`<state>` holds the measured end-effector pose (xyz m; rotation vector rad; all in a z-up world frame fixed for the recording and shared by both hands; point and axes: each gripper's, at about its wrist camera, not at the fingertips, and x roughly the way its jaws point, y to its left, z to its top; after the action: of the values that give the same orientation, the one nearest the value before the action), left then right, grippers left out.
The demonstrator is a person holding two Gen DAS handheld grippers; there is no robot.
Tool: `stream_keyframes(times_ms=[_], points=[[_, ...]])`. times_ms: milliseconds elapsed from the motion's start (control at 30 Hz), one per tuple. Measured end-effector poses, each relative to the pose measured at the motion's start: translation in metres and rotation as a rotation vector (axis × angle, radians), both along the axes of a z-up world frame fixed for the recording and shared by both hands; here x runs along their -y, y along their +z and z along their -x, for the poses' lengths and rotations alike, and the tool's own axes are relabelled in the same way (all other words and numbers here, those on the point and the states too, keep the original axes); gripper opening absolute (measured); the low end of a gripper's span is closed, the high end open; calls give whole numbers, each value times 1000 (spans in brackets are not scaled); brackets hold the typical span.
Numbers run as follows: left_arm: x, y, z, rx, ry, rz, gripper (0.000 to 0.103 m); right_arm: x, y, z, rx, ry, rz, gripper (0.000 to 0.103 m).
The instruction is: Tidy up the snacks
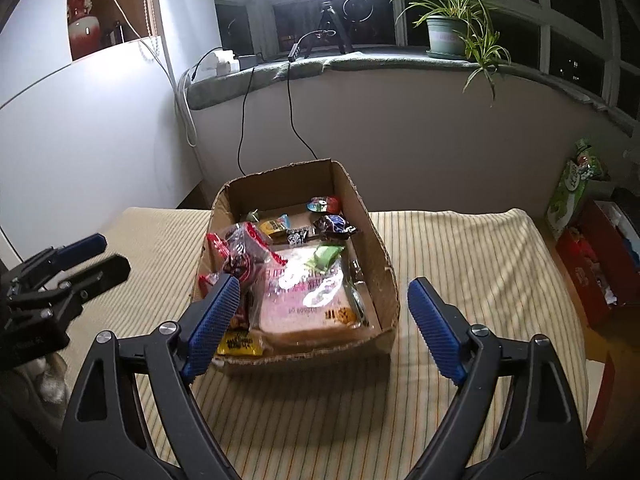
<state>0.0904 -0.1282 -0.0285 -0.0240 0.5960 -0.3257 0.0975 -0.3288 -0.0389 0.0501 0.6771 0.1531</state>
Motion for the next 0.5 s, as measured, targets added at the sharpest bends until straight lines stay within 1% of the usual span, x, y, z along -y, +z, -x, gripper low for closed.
stream_keyframes(times_ms=[233,500], points=[[-4,6,12,30,26,-17,80,-4,-1,10,0,1,8,89],[-6,8,16,37,33,-12,80,-4,0,13,6,0,10,89]])
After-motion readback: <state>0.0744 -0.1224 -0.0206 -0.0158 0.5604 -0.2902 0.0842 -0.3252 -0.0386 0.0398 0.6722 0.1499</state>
